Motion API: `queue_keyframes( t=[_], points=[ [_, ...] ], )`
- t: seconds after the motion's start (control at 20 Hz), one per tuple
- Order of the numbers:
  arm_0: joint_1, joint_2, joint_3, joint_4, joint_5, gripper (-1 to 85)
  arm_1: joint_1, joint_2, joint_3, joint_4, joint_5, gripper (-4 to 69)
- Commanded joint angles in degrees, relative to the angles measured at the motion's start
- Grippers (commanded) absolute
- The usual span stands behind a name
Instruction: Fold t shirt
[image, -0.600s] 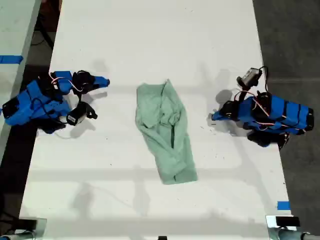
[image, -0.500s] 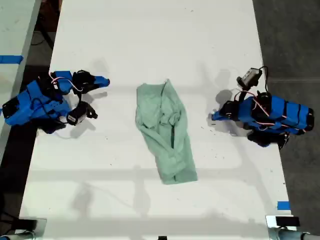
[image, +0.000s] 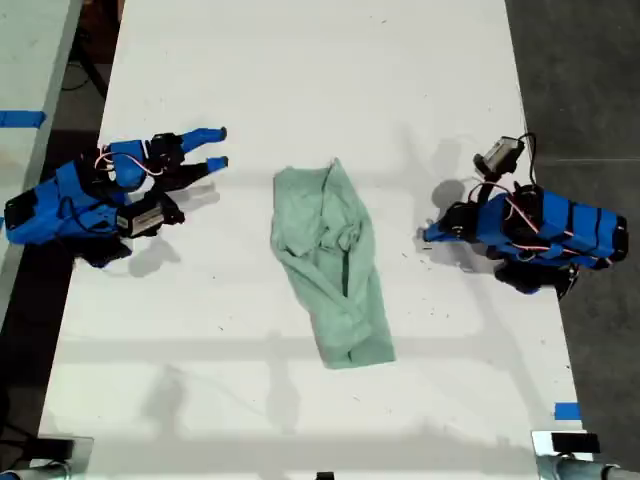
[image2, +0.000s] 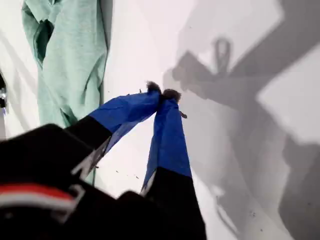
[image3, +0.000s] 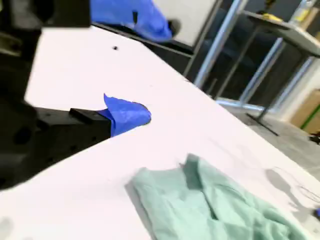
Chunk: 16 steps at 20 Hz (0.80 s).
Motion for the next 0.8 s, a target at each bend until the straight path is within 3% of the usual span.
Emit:
queue_keyframes(
  t=[0.0,0.05,0.1,0.15,0.25,0.3,0.35,0.4,0.45,0.5,0.55,0.65,0.75],
  points=[
    [5.1,-6.0,-13.8,4.2,-0.8,41.9,-1.2,-11.2,-11.3,5.5,2.6,0.5],
    [5.8,-21.6,-26.3,8.7,-0.3,35.9,-2.9,-26.4,-22.9,9.2,5.9,-1.4],
    [7.8,-42.5,-42.8,15.8,0.5,20.3,-8.5,-43.0,-37.8,12.9,9.8,-1.5],
    [10.3,-63.0,-62.8,25.3,1.8,-0.4,-15.0,-58.5,-54.6,18.0,14.4,-1.5],
    [18.6,-98.6,-105.1,48.3,-6.9,-0.4,-25.3,-78.7,-81.8,21.0,19.1,-2.0],
    [23.0,-112.9,-123.9,54.6,-9.1,-0.4,-29.3,-85.2,-90.6,21.0,20.6,-2.2],
    [26.8,-121.0,-132.3,54.8,-12.8,10.5,-33.1,-90.4,-96.3,20.7,23.0,1.9],
    [31.6,-126.0,-131.2,53.5,-25.5,67.3,-36.4,-94.7,-99.4,20.2,25.2,9.8],
    [34.7,-132.0,-131.9,50.7,-28.2,84.9,-39.4,-97.8,-100.5,18.9,27.3,20.1],
    [37.6,-134.3,-131.5,42.0,-26.0,84.3,-42.2,-100.6,-101.5,17.6,29.2,34.0],
    [40.3,-136.9,-132.0,35.2,-25.4,84.1,-43.9,-102.8,-102.1,16.5,29.6,37.7],
    [42.8,-139.7,-132.0,30.7,-27.5,77.8,-46.0,-105.9,-102.2,14.6,31.3,37.0],
    [44.6,-141.8,-132.0,29.6,-29.4,60.1,-47.0,-109.2,-101.9,13.8,32.6,32.8]
  ],
)
